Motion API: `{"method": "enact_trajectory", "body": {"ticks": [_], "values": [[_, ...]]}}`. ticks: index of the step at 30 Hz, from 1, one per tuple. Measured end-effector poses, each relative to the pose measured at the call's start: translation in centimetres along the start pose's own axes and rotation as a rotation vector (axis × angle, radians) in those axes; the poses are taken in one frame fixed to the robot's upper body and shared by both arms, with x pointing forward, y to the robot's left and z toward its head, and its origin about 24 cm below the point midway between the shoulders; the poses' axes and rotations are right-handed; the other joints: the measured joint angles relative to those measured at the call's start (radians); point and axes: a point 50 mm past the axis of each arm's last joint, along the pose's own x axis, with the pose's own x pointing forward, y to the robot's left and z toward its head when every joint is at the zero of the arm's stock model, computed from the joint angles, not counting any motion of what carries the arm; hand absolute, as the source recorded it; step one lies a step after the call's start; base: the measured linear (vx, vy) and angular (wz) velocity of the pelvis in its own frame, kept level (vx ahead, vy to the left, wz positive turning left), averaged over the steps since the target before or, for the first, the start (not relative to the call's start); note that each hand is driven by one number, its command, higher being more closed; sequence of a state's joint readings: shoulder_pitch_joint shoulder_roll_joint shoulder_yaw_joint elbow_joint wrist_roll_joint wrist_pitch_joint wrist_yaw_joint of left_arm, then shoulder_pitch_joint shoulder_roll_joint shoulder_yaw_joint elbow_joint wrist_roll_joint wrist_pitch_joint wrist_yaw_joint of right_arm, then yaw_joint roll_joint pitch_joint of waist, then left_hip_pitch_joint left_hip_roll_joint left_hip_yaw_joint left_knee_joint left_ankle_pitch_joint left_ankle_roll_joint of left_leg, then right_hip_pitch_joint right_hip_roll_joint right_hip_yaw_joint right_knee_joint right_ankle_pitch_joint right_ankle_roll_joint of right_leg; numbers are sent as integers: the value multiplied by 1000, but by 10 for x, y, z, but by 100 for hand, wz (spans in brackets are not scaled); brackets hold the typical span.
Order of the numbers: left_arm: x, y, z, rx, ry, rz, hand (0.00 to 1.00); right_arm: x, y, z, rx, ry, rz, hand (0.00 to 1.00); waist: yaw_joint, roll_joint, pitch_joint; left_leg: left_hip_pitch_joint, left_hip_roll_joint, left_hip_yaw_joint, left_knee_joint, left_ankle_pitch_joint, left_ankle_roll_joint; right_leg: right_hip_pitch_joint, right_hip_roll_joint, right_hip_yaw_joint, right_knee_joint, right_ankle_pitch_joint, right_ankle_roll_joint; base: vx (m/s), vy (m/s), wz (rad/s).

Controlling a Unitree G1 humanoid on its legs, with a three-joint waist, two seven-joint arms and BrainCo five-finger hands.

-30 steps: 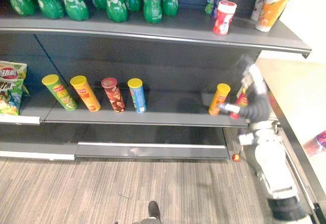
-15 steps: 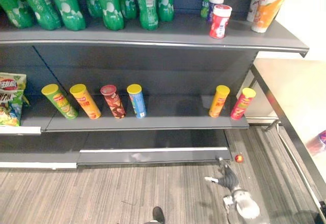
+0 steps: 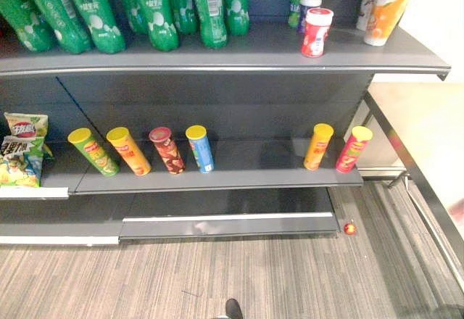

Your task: Put the gum and the chips on the shelf.

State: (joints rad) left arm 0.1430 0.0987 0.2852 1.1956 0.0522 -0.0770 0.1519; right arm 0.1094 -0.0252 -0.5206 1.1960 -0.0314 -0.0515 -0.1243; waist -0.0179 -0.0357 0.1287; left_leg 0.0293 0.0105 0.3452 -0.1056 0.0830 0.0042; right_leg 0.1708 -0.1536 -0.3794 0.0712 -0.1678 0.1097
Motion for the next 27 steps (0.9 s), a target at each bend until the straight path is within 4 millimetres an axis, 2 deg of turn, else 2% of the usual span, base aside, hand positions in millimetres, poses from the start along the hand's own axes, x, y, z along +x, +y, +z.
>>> {"method": "enact_trajectory", "body": {"ticks": [5, 6, 8, 10, 12, 13, 14, 15, 16, 18, 19, 20, 21, 22, 23, 25, 27], "values": [[0, 0, 0, -6, 0, -3, 0, 0, 3, 4, 25, -8, 5, 0, -5, -11, 25, 28, -9, 25, 0, -15, 3, 10, -17, 17, 19, -10, 17, 43, 29, -11], [0, 1, 0, -4, 0, -3, 0, 0, 3, 4, 36, -6, 2, 0, -6, -19, 34, 41, -12, 43, 0, -24, 7, 2, -25, 40, 38, -14, 23, 66, 56, -44], [0, 0, -1, 3, 3, -6, 0, 0, 6, 1, 67, -1, 5, 0, -7, -16, 43, 63, -9, 100, 0, -40, 8, -16, -30, 97, 67, -9, 31, 59, 81, -82], [0, -1, -3, 3, 9, -9, 0, -1, 5, 1, 85, -9, 1, 0, -6, -10, 49, 67, 12, 183, 0, -56, 7, -76, -17, 157, 100, 23, 47, 20, 84, -119], [0, -3, 3, -8, -4, -11, 0, -2, 6, 3, 105, -26, 0, 0, -6, 6, 68, 77, 53, 266, 0, -69, 8, -117, 5, 149, 105, 84, 23, -58, 46, -138], [1, -2, 7, -25, -19, -5, 0, -2, 4, 4, 125, -36, -7, 0, -6, 8, 75, 77, 79, 329, 0, -75, 14, -151, 6, 67, 119, 101, -8, -99, 25, -147], [1, -2, 10, -49, -30, 0, 0, -3, 3, 3, 127, -35, -7, 0, -5, 4, 72, 73, 92, 363, 0, -77, 13, -167, -6, -5, 144, 89, -28, -116, 26, -138], [1, -3, 12, -68, -36, 3, 0, -3, 3, 1, 123, -32, -8, 0, -5, 6, 71, 73, 115, 412, 1, -79, 10, -190, -31, -122, 194, 74, -51, -86, 62, -140], [1, -3, 13, -76, -40, 4, 0, -4, 1, -3, 126, -23, -13, 0, -4, 8, 71, 81, 141, 484, 1, -80, -1, -205, -80, -275, 280, 59, -74, -76, 68, -153], [2, -2, 18, -68, -59, 4, 0, -5, 0, -10, 124, -4, -18, 0, -1, -1, 64, 98, 156, 563, 2, -75, -40, -201, -163, -426, 373, 55, -81, -21, 26, -142], [2, -1, 19, -53, -61, 2, 0, -5, -1, -12, 122, 1, -19, 0, -3, -4, 60, 97, 155, 580, 4, -73, -44, -197, -175, -437, 367, 58, -76, 51, -69, -105], [3, 1, 22, -30, -70, 0, 0, -6, -1, -16, 123, 14, -21, 0, -8, -12, 57, 97, 141, 603, 8, -68, -48, -184, -186, -437, 315, 81, -53, 66, -143, -67], [4, 2, 26, -9, -74, -4, 0, -7, 0, -20, 124, 29, -22, 0, -7, -32, 50, 97, 120, 621, 8, -53, -37, -161, -189, -426, 246, 114, -34, 66, -190, -53], [4, 1, 26, -4, -71, -9, 0, -6, -1, -19, 125, 28, -24, 0, -8, -25, 51, 98, 118, 629, 8, -46, -37, -157, -176, -425, 215, 104, -32, 20, -195, -43], [4, -7, 26, 2, -69, -30, 0, -5, -7, -14, 110, 14, -36, 0, -9, 5, 50, 98, 125, 637, 8, -40, -43, -145, -150, -423, 171, 103, -33, 10, -153, -30], [3, -16, 29, -1, -75, -55, 0, -3, -9, -6, 99, -7, -37, 0, -10, 35, 48, 104, 136, 638, 8, -32, -54, -128, -125, -417, 134, 103, -33, 9, -109, -16], [2, -19, 28, -26, -71, -64, 0, -1, -6, 4, 95, -36, -30, 0, -9, 40, 45, 131, 153, 637, 8, -22, -70, -93, -90, -412, 84, 103, -33, -23, -94, -6]]}}
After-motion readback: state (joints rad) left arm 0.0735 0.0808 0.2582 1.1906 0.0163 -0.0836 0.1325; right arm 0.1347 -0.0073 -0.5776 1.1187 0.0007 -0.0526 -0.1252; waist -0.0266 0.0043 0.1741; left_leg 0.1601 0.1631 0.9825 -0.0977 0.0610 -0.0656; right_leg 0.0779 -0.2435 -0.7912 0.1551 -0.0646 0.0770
